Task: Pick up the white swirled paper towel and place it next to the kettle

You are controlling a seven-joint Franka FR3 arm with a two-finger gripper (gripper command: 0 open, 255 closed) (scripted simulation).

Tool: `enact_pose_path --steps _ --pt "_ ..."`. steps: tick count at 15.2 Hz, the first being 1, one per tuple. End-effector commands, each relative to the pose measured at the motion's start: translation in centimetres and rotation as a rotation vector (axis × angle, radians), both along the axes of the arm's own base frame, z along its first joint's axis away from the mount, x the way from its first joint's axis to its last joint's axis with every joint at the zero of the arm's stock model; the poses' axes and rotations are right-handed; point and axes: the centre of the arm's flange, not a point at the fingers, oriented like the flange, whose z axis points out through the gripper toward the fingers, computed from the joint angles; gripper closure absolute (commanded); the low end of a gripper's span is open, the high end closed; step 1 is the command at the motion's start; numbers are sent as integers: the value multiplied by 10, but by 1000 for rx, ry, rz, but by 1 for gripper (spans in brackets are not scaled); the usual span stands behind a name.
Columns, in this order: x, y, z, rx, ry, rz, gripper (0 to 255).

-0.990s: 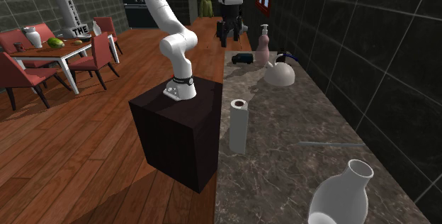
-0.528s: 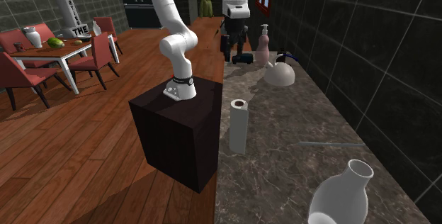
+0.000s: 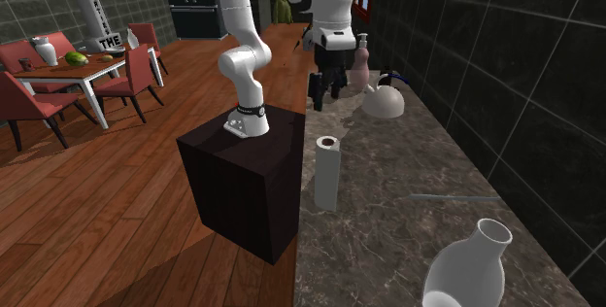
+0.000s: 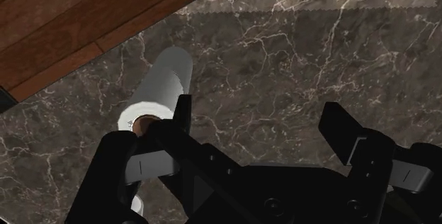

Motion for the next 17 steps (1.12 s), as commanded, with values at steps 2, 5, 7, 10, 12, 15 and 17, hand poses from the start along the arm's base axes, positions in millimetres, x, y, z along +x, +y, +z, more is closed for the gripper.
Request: enact_pose_path --steps 2,5,7,10,12,15,17 --pt "25 -30 -15 -10 4 10 0" --pt "50 -58 -27 -18 8 19 0" --pt "66 -77 -36 -24 11 25 0" --pt "74 -86 -45 -26 12 28 0" --pt "74 -86 -56 -26 12 28 0" --pt "73 -86 -72 -26 12 28 0" --pt "73 -86 -80 -26 12 28 0"
